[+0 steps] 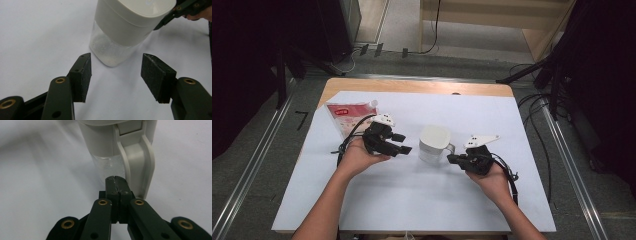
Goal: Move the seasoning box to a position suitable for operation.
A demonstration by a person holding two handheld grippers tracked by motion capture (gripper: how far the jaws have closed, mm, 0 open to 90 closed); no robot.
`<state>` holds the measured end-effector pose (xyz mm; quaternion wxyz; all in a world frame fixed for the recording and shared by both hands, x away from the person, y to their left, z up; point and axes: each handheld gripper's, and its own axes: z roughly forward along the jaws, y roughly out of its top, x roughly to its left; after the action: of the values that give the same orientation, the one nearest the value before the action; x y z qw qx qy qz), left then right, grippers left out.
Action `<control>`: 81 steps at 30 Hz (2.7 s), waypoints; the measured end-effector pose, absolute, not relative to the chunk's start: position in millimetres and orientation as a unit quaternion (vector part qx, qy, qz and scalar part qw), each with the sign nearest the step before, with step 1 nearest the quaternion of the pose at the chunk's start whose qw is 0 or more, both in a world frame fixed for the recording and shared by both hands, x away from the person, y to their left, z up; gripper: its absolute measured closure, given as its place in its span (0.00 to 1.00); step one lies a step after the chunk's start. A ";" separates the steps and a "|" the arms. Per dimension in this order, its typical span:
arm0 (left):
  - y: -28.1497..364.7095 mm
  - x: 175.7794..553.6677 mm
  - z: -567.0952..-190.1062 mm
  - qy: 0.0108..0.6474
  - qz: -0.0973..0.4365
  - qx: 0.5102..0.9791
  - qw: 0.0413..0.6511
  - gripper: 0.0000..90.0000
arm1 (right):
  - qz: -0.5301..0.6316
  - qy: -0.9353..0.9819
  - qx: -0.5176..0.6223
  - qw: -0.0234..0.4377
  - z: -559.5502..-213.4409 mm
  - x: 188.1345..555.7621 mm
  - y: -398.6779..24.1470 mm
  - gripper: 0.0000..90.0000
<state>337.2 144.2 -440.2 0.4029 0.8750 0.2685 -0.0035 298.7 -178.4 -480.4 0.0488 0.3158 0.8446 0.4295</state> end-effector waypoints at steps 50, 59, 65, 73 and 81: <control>121.5 340.6 -435.0 0.265 0.016 0.885 0.383 0.16 | 0.416 0.858 0.298 0.035 -468.8 327.6 -206.3 0.60; 106.2 355.4 -431.9 0.244 -0.016 0.884 0.398 0.16 | 0.428 0.849 0.305 0.045 -458.4 334.2 -218.6 0.77; 96.8 362.3 -426.2 0.224 -0.024 0.885 0.408 0.16 | 0.423 0.843 0.325 0.070 -450.2 346.4 -222.9 1.00; 89.3 368.2 -423.8 0.204 -0.021 0.891 0.405 0.16 | 0.424 0.832 0.351 0.072 -448.9 360.7 -221.1 1.00; 81.8 370.2 -434.7 0.199 -0.025 0.897 0.394 0.15 | 0.419 0.838 0.342 0.068 -456.4 360.8 -213.0 1.00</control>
<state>370.2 81.8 -434.7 0.3935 0.8972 0.1989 -0.0255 360.8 -213.0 -456.4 0.0680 0.3424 0.8381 0.4192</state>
